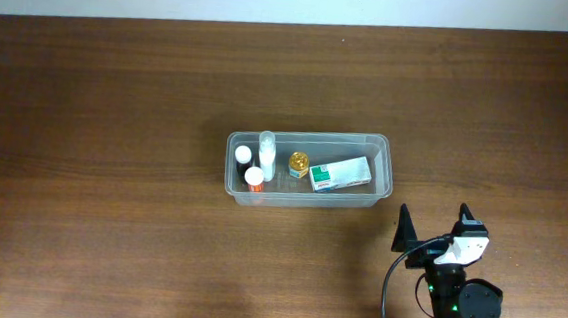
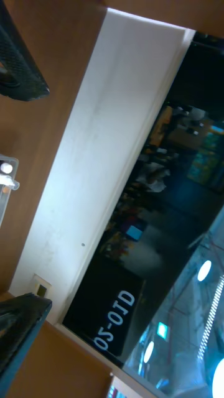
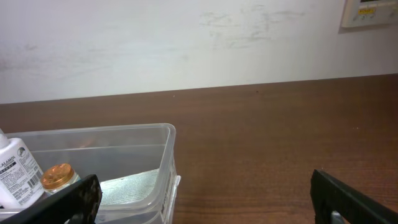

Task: Pack container

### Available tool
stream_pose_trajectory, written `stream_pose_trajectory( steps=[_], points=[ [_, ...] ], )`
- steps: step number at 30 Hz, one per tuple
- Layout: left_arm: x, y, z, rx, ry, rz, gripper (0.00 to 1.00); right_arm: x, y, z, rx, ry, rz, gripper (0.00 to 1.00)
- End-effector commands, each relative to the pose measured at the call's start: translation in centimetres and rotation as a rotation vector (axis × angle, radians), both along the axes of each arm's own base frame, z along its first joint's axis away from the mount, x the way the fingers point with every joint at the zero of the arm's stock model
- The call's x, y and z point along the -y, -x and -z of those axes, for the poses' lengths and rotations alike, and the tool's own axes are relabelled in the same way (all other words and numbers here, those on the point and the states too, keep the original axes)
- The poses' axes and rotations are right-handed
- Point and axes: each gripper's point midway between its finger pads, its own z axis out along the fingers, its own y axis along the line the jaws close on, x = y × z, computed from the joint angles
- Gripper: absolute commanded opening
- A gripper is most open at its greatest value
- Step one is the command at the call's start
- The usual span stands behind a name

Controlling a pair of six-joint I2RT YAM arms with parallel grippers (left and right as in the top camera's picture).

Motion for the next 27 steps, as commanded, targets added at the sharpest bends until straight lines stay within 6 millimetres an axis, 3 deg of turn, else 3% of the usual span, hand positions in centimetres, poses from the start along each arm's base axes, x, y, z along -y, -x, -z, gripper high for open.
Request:
stream_pose_trajectory(
  steps=[1,18,27],
  points=[
    [-0.3,1.5,0.4,0.038,-0.010,0.004,1.00,0.0,0.0,0.2,-0.002,0.005,0.003,0.98],
    [-1.2,6.1,2.1,0.150,0.004,0.001,1.00,0.0,0.0,0.2,-0.002,0.005,0.003,0.98],
    [-1.3,7.1,2.5,0.180,-0.047,-0.013,1.00,0.0,0.0,0.2,-0.002,0.005,0.003,0.98]
  ],
)
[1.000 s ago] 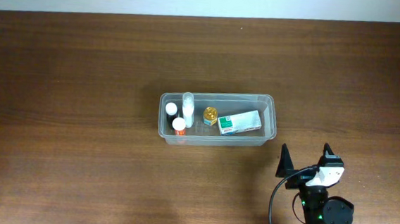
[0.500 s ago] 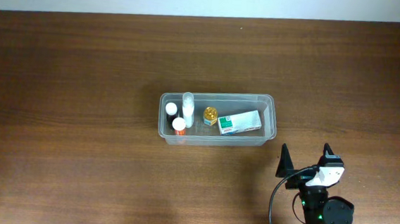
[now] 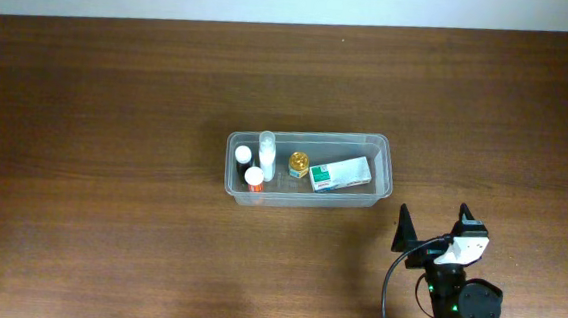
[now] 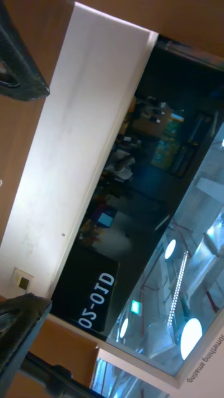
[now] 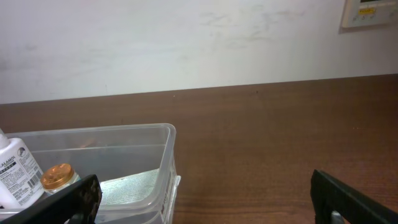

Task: Pack container

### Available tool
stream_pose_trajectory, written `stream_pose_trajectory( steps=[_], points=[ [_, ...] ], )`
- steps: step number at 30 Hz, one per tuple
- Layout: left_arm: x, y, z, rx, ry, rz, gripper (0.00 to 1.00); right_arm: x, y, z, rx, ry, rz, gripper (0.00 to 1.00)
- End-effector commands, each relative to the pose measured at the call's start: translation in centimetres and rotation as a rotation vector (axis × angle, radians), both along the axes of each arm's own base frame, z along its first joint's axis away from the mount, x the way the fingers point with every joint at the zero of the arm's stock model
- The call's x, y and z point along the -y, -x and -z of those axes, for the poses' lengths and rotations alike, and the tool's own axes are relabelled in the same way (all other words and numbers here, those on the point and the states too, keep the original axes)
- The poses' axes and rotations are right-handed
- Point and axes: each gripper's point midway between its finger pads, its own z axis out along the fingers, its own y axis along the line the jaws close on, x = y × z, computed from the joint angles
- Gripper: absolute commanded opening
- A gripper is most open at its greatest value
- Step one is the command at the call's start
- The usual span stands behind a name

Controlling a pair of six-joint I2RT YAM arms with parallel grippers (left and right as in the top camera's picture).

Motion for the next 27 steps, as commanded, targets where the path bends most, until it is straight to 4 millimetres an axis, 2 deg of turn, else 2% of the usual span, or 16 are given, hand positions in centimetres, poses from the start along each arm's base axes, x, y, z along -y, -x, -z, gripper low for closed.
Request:
stream_pose_trajectory(
  steps=[1,6,10,14,19,21,23,24,27],
  points=[
    [-0.2,0.2,0.3,0.006,-0.040,-0.011,1.00,0.0,0.0,0.2,-0.002,0.005,0.003,0.98],
    [-1.1,-0.8,0.6,-0.034,-0.088,-0.095,1.00,0.0,0.0,0.2,-0.002,0.005,0.003,0.98],
    [-1.8,-3.0,1.5,-0.123,-0.089,-0.160,1.00,0.0,0.0,0.2,-0.002,0.005,0.003,0.98],
    [-1.2,-5.8,1.9,-0.201,-0.106,-0.182,1.00,0.0,0.0,0.2,-0.002,0.005,0.003,0.98],
    [-0.5,-10.4,1.4,-0.239,-0.114,-0.190,1.00,0.0,0.0,0.2,-0.002,0.005,0.003,0.98],
    [-0.1,-12.8,1.3,-0.238,-0.114,-0.189,1.00,0.0,0.0,0.2,-0.002,0.005,0.003,0.98],
    [0.5,-15.4,1.7,-0.232,-0.115,-0.176,1.00,0.0,0.0,0.2,-0.002,0.005,0.003,0.98],
    [1.1,-17.6,2.4,-0.227,-0.118,-0.157,1.00,0.0,0.0,0.2,-0.002,0.005,0.003,0.98],
    [2.5,-21.5,4.0,-0.206,-0.124,-0.111,1.00,0.0,0.0,0.2,-0.002,0.005,0.003,0.98]
  ],
)
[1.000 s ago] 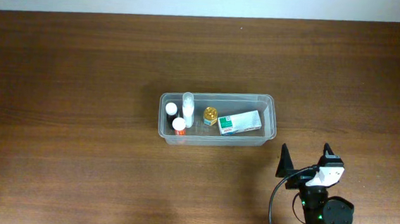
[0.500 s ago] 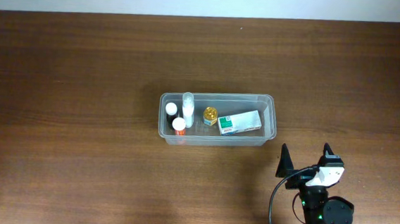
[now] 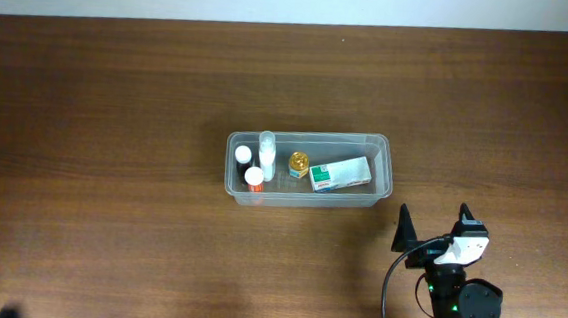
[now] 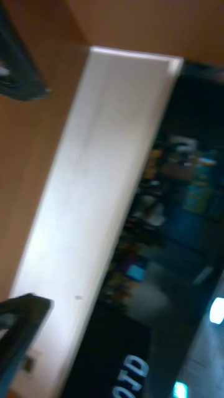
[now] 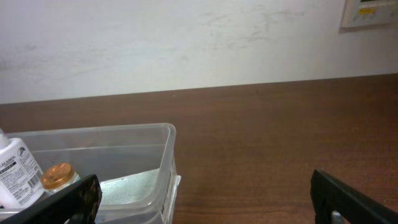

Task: Pack container

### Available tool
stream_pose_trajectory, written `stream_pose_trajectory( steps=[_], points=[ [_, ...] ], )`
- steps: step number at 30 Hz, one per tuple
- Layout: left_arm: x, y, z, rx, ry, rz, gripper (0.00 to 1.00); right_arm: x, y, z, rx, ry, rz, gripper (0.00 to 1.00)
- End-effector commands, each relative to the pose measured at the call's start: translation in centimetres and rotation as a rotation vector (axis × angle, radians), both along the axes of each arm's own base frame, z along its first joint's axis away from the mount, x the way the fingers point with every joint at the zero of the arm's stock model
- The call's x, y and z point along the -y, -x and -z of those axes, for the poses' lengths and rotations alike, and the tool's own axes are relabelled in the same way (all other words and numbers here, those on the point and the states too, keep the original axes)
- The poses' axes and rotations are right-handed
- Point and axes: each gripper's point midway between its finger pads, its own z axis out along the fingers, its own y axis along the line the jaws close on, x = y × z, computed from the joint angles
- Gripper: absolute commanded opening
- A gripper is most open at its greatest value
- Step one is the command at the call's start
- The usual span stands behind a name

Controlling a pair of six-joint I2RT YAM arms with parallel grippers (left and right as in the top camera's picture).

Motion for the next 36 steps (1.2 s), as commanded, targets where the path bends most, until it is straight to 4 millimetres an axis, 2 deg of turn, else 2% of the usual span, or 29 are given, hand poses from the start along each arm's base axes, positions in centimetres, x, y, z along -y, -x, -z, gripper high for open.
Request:
stream_pose_trajectory(
  steps=[1,2,3,4,7,10,17,24,29,36],
  points=[
    [1.9,-4.5,3.2,0.000,-0.026,0.068,1.00,0.0,0.0,0.2,-0.003,0.005,0.003,0.98],
    [2.4,-6.0,3.8,0.011,-0.028,0.086,1.00,0.0,0.0,0.2,-0.003,0.005,0.003,0.98],
    [3.3,-8.5,5.2,0.024,-0.030,0.116,1.00,0.0,0.0,0.2,-0.003,0.005,0.003,0.98],
    [3.6,-9.7,6.0,0.028,-0.030,0.124,1.00,0.0,0.0,0.2,-0.003,0.005,0.003,0.98],
    [4.4,-12.5,8.7,0.042,-0.029,0.148,1.00,0.0,0.0,0.2,-0.003,0.005,0.003,0.98],
    [5.0,-14.1,11.1,0.076,-0.030,0.166,1.00,0.0,0.0,0.2,-0.003,0.005,0.003,0.98],
    [5.2,-15.5,16.6,0.151,-0.035,0.160,1.00,0.0,0.0,0.2,-0.003,0.005,0.003,0.98],
    [5.3,-16.8,19.3,0.170,-0.164,0.132,1.00,0.0,0.0,0.2,-0.003,0.005,0.003,0.98],
    [5.5,-17.8,22.2,0.112,-0.332,0.108,1.00,0.0,0.0,0.2,-0.003,0.005,0.003,0.98],
    [5.0,-19.0,26.2,0.026,-0.367,0.092,1.00,0.0,0.0,0.2,-0.003,0.005,0.003,0.98]
  ],
)
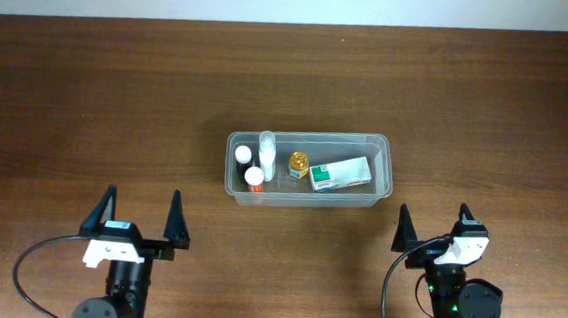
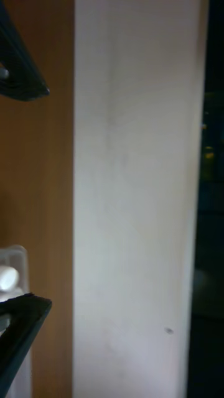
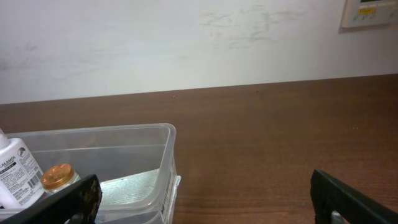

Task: Pack container

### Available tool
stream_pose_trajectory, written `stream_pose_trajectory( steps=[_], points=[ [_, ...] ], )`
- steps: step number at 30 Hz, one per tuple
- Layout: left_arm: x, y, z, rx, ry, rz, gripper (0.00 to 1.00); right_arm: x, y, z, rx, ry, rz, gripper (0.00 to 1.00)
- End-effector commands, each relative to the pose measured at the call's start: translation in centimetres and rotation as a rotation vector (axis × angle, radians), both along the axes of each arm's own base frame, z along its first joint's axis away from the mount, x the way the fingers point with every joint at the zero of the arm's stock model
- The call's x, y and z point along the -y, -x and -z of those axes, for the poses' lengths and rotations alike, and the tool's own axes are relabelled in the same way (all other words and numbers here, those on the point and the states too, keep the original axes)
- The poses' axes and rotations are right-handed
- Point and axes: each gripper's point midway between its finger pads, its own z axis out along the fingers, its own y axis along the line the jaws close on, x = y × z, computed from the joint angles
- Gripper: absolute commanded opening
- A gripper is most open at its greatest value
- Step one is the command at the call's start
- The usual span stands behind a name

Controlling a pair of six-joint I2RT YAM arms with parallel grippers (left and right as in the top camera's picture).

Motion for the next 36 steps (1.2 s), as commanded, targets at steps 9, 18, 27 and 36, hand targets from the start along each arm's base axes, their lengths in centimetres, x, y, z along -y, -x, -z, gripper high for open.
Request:
stream_pose_trajectory(
  steps=[9,18,27,36],
  points=[
    [-0.6,-1.1,6.2,-0.138,-0.068,-0.031,1.00,0.0,0.0,0.2,-0.003,0.005,0.004,0.98],
    [-0.7,-1.1,8.6,-0.230,-0.082,-0.033,1.00,0.0,0.0,0.2,-0.003,0.005,0.003,0.98],
    [-0.7,-1.1,8.6,-0.230,-0.082,-0.033,1.00,0.0,0.0,0.2,-0.003,0.005,0.003,0.98],
    [-0.7,-1.1,8.6,-0.230,-0.082,-0.033,1.00,0.0,0.0,0.2,-0.003,0.005,0.004,0.98]
  ],
)
